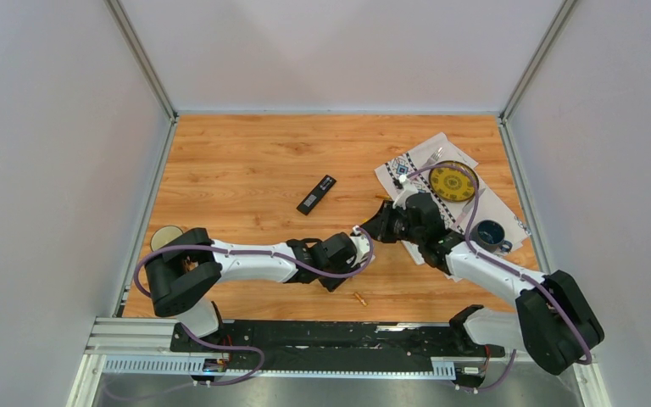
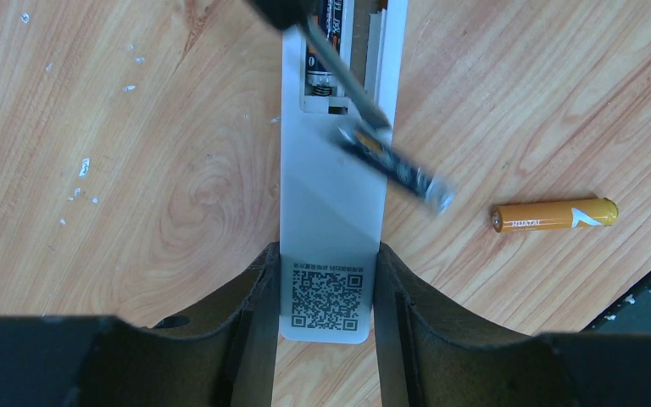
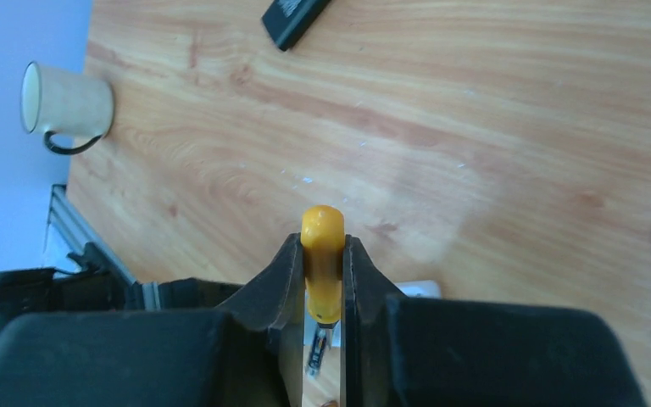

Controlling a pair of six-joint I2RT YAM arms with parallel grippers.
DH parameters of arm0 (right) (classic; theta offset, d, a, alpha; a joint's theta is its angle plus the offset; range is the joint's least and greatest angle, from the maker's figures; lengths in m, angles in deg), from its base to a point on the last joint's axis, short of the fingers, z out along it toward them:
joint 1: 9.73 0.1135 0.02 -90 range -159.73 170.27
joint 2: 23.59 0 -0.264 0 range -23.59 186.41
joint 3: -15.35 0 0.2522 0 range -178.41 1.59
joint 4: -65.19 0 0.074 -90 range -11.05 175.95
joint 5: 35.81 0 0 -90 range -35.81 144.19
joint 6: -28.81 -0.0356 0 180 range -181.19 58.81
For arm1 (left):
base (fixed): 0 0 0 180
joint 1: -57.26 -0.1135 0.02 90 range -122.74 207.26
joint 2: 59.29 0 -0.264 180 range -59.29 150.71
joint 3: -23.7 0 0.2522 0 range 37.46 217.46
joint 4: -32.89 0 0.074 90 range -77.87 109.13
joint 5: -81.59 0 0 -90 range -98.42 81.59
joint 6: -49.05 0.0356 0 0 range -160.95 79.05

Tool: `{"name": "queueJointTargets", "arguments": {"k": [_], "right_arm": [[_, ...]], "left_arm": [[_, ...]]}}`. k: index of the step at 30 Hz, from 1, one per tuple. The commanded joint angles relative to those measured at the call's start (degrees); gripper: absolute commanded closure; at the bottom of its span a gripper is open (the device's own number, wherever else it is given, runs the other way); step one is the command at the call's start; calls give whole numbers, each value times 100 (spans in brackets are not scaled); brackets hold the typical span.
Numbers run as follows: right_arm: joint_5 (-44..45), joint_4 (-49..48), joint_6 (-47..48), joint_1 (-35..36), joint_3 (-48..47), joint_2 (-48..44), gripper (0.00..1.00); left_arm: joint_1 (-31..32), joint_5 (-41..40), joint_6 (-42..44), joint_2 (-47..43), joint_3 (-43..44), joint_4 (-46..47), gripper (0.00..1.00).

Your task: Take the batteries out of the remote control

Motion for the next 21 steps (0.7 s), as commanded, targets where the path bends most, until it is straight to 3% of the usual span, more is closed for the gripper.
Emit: {"name": "queueJointTargets", "arguments": {"k": [1, 9, 21], "right_arm": [[-446, -367, -423, 138, -184, -96, 100], [-534, -649, -476, 138, -219, 264, 100], [-209, -166, -169, 6, -457, -43, 100]], "left_arm": [[3, -261, -126, 101, 42, -124, 100], [11, -376, -143, 4, -10, -151, 100], [11, -587, -187, -128, -72, -177, 100]]}}
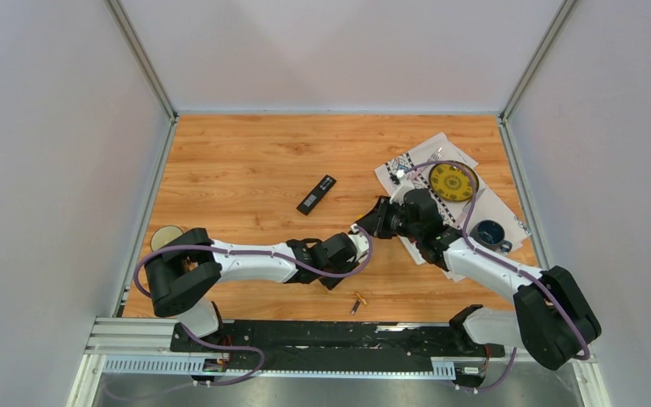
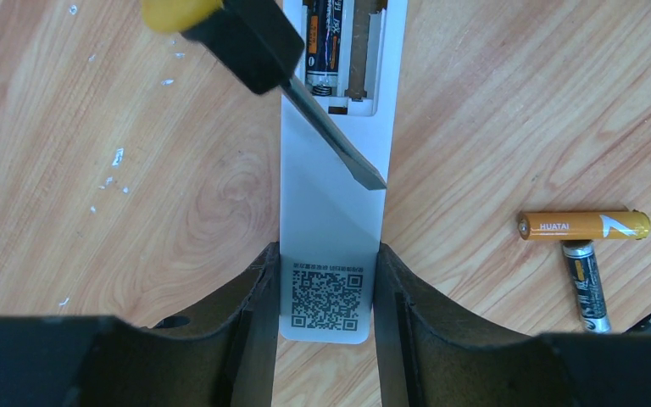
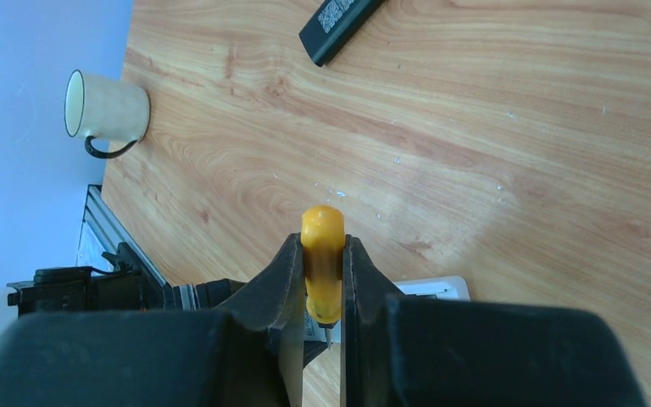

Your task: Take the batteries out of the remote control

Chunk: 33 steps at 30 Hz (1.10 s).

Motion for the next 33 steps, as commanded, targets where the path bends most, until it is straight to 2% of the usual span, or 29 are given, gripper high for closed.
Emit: {"name": "queueJointTargets", "arguments": {"k": [1, 12, 13, 15, 17, 18, 19, 21, 29, 32, 33], "right_arm": [[174, 14, 148, -149, -242, -229, 100], [236, -57, 174, -439, -181, -203, 100], [218, -30, 192, -457, -216, -194, 100], [218, 14, 218, -474, -225, -229, 100], [244, 49, 253, -483, -242, -256, 100], [262, 75, 288, -501, -242, -264, 100], [271, 84, 297, -501, -242, -282, 100], [271, 145, 332, -527, -269, -291, 100], [280, 260, 447, -545, -339, -299, 100], [349, 277, 517, -545, -348, -335, 100], [376, 286, 543, -545, -365, -335, 100]], "left_arm": [[-2, -246, -61, -139, -89, -182, 100], [7, -44, 106, -209, -230, -155, 100], [7, 17, 124, -226, -230, -181, 97], [7, 44, 168, -270, -239, -226, 88], [7, 70, 194, -376, -283, -182, 66], [7, 79, 212, -454, -344, -156, 48], [-2, 62, 212, -473, -362, -147, 41], [7, 53, 229, -525, -397, -164, 33], [7, 264, 256, -499, -590, -129, 32], [7, 272, 256, -525, -722, -6, 38], [-2, 273, 265, -525, -740, 3, 45]]}}
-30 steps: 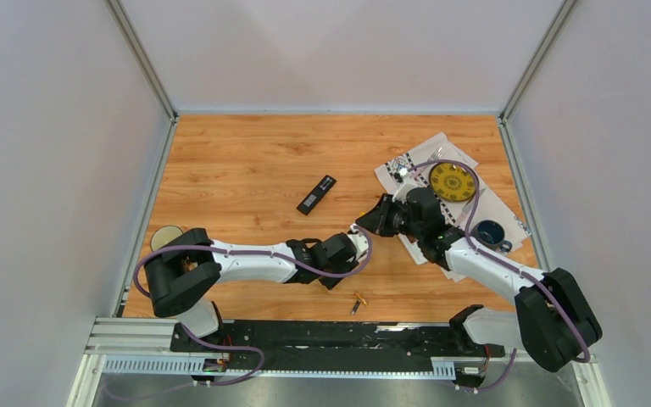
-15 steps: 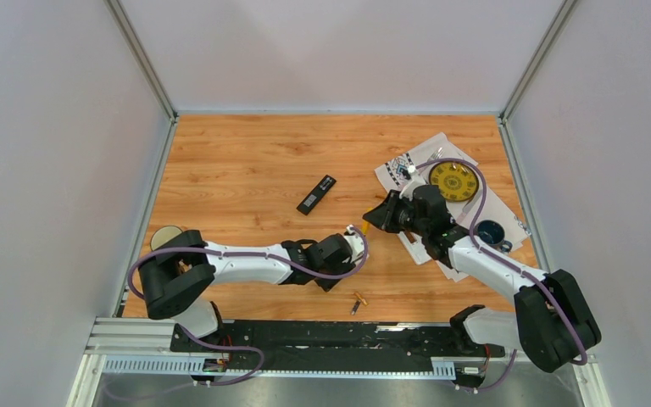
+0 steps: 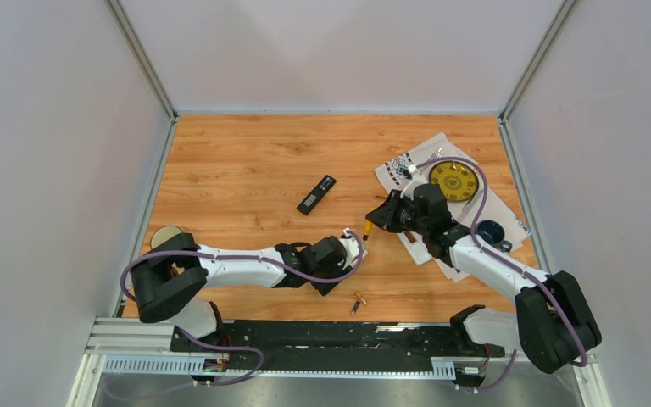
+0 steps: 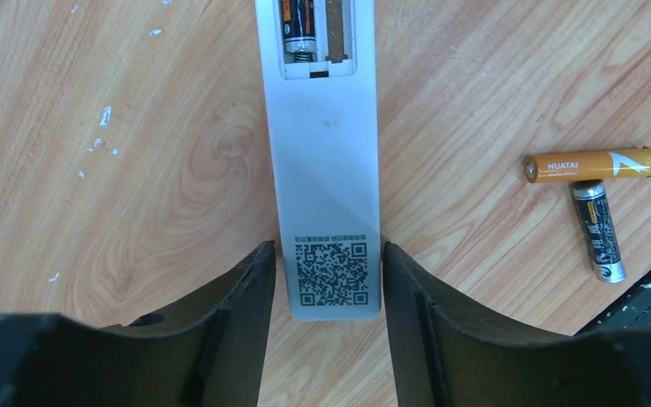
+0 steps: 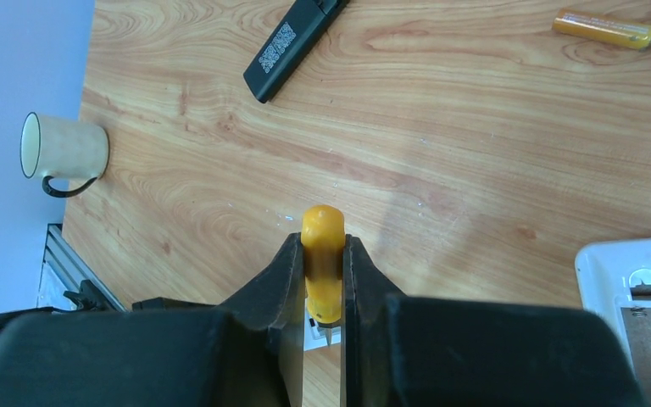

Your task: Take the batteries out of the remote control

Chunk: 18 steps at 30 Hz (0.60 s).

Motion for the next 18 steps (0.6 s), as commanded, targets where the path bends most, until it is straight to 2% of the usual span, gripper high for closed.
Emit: {"name": "queueJointTargets", "arguments": {"k": [1, 5, 6, 8, 9, 18], "right_arm": [[195, -3, 207, -40, -280, -219, 100], [361, 33, 277, -31, -307, -289, 100], [397, 33, 295, -31, -298, -289, 100], [502, 51, 347, -31, -315, -289, 100], [529, 51, 365, -31, -333, -281, 100], [626, -28, 436, -31, -359, -88, 100]], "left_arm": [[3, 183, 125, -71, -257, -69, 49], [11, 183, 168, -71, -283, -113, 74], [11, 175, 177, -71, -283, -122, 85], [3, 96, 221, -80, -257, -192, 92], [11, 78, 230, -97, -248, -227, 100], [11, 113, 265, -71, -275, -298, 100]]}}
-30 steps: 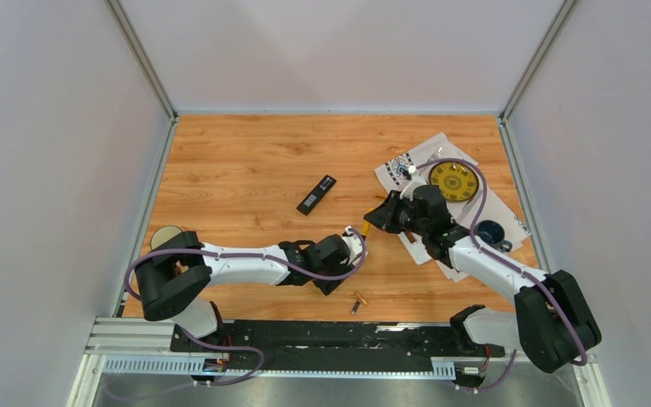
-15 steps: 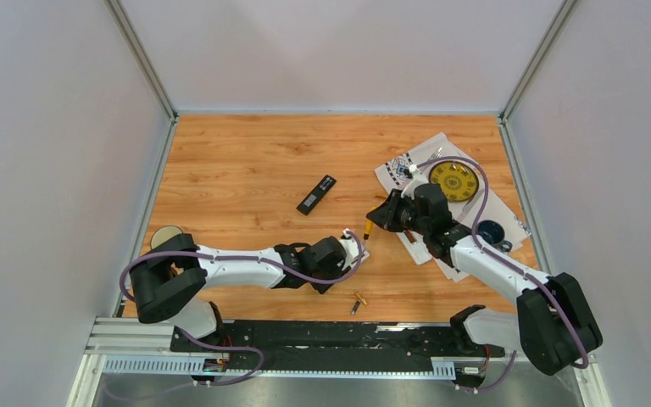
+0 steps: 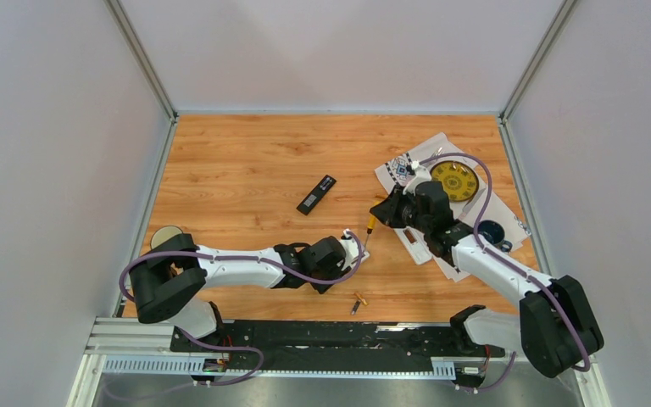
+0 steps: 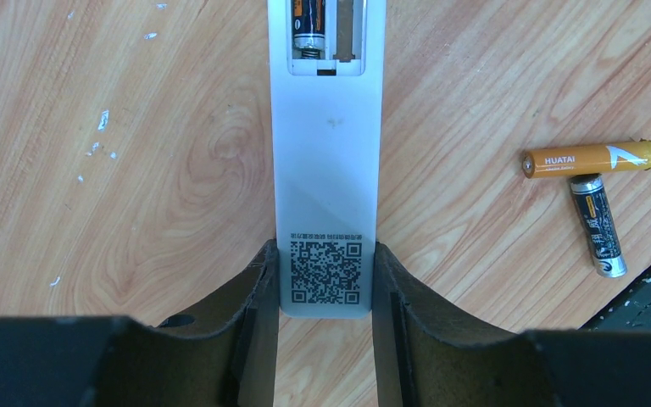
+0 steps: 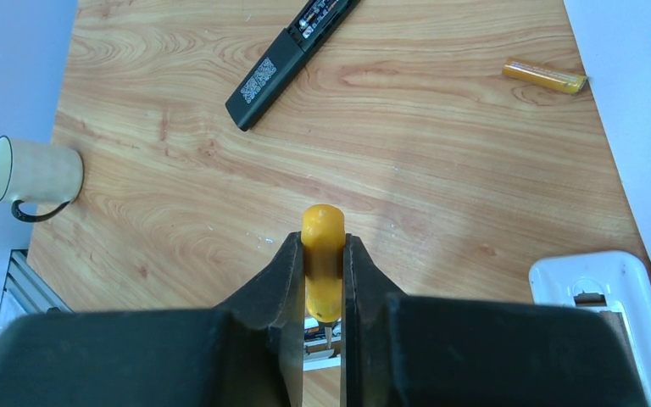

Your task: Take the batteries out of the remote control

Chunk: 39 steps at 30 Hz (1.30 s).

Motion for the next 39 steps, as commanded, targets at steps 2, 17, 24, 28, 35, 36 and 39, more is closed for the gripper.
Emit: {"name": "queueJointTargets", "arguments": {"k": [2, 17, 24, 28, 35, 36, 39], "right_arm": [[145, -199, 119, -22, -222, 142, 100], [162, -550, -4, -22, -178, 635, 100], [110, -700, -75, -14, -151, 872, 100], [22, -735, -110, -14, -160, 978, 100], [-75, -647, -110, -5, -81, 899, 100], [-92, -639, -119, -5, -55, 864, 100], [-93, -639, -110, 21, 51, 802, 100]], "left_arm": [[3, 36, 130, -3, -141, -451, 100], [11, 124, 42, 49, -185, -310, 100], [11, 72, 42, 76, -185, -301, 100], [3, 63, 24, 76, -185, -319, 100], [11, 19, 42, 67, -177, -328, 100], [11, 10, 42, 67, -194, -310, 100], [11, -16, 51, 93, -194, -310, 100]]}}
